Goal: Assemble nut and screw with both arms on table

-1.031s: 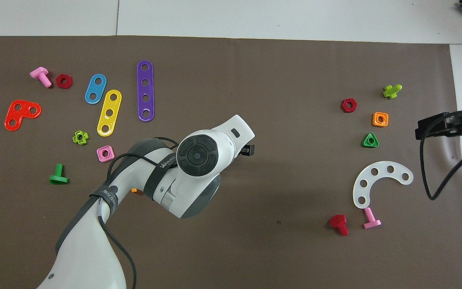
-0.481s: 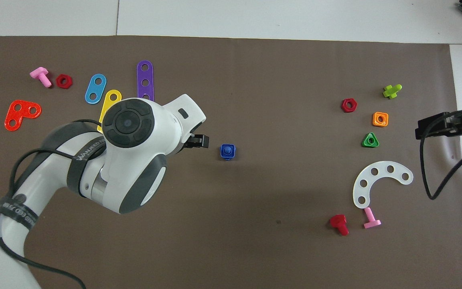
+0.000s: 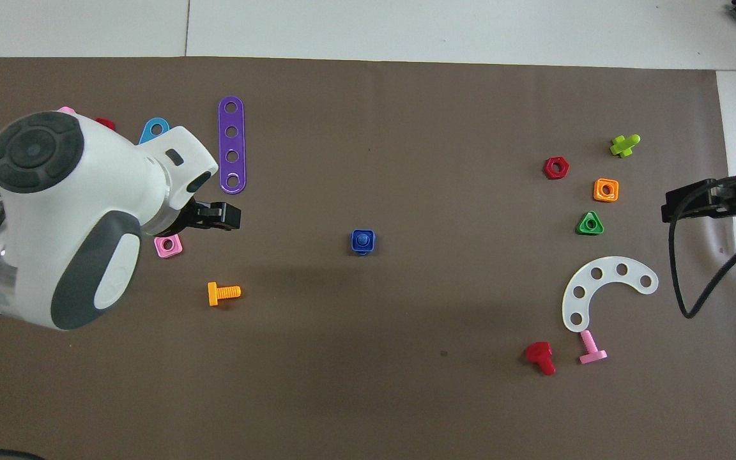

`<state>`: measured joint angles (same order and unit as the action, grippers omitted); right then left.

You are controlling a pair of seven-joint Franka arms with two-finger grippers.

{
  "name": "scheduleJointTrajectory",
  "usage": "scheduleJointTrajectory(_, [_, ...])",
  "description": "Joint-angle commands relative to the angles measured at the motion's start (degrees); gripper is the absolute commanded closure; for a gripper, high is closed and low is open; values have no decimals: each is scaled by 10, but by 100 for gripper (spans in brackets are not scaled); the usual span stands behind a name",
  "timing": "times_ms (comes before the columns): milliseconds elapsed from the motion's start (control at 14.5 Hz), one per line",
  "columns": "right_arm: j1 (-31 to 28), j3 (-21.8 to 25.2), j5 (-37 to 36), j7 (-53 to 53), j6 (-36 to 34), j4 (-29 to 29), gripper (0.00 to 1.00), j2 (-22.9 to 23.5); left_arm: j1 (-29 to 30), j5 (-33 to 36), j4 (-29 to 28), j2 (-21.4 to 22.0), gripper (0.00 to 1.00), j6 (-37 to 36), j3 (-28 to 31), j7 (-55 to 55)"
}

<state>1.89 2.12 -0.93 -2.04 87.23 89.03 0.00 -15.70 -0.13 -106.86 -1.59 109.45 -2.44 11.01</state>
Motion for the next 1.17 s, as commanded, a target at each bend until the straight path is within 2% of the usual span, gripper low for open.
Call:
scheduleJointTrajectory(0, [-2, 0, 3, 15, -7, 4, 0, -4, 48, 4, -17, 50, 0, -44, -5, -67])
scheduleJointTrajectory(206, [-2, 0, 3, 15, -7, 4, 0, -4, 96, 4, -8, 69, 0, -64, -5, -120])
scheduleJointTrajectory(481, [-2, 0, 3, 15, -7, 4, 0, -4, 133, 5, 62, 53, 0, -72, -5, -136])
scheduleJointTrajectory(894, [-2, 0, 3, 15, -7, 4, 0, -4, 150, 5, 204, 13, 0, -201, -2, -156])
scheduleJointTrajectory(1100, [-2, 0, 3, 15, -7, 4, 0, -4, 150, 5, 222, 11, 0, -224, -4, -156])
